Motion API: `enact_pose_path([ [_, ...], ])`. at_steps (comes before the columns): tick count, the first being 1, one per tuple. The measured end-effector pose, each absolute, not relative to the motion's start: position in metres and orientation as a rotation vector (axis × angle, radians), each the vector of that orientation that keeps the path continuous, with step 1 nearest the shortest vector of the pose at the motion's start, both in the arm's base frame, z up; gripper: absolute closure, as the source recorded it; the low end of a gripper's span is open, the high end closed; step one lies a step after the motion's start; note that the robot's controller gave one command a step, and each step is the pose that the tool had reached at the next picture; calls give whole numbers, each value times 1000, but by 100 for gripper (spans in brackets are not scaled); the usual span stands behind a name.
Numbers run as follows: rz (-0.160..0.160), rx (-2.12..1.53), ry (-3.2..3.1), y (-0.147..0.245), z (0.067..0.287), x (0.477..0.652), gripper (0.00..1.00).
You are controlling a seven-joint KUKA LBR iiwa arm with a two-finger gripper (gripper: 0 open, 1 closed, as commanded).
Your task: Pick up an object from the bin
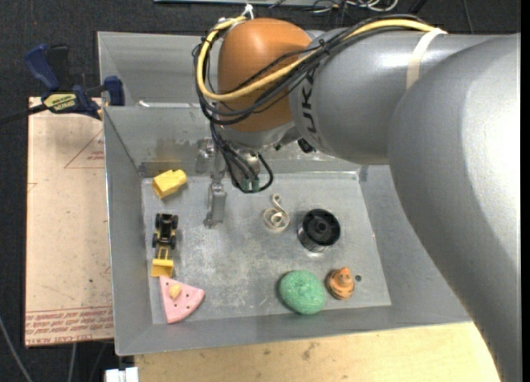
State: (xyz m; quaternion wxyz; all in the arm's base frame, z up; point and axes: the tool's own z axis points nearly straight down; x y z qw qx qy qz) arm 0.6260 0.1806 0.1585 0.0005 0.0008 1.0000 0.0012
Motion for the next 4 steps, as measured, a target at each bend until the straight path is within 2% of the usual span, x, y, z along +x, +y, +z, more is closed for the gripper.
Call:
enact_pose_path([
  [1, 4, 3, 3141, 181, 158, 626, 0],
  [2, 2, -163, 3134, 222, 116, 598, 0],
  [3, 5, -453, 3105, 210, 81, 611, 0],
  [4, 2, -410, 3112, 211, 73, 615, 0],
])
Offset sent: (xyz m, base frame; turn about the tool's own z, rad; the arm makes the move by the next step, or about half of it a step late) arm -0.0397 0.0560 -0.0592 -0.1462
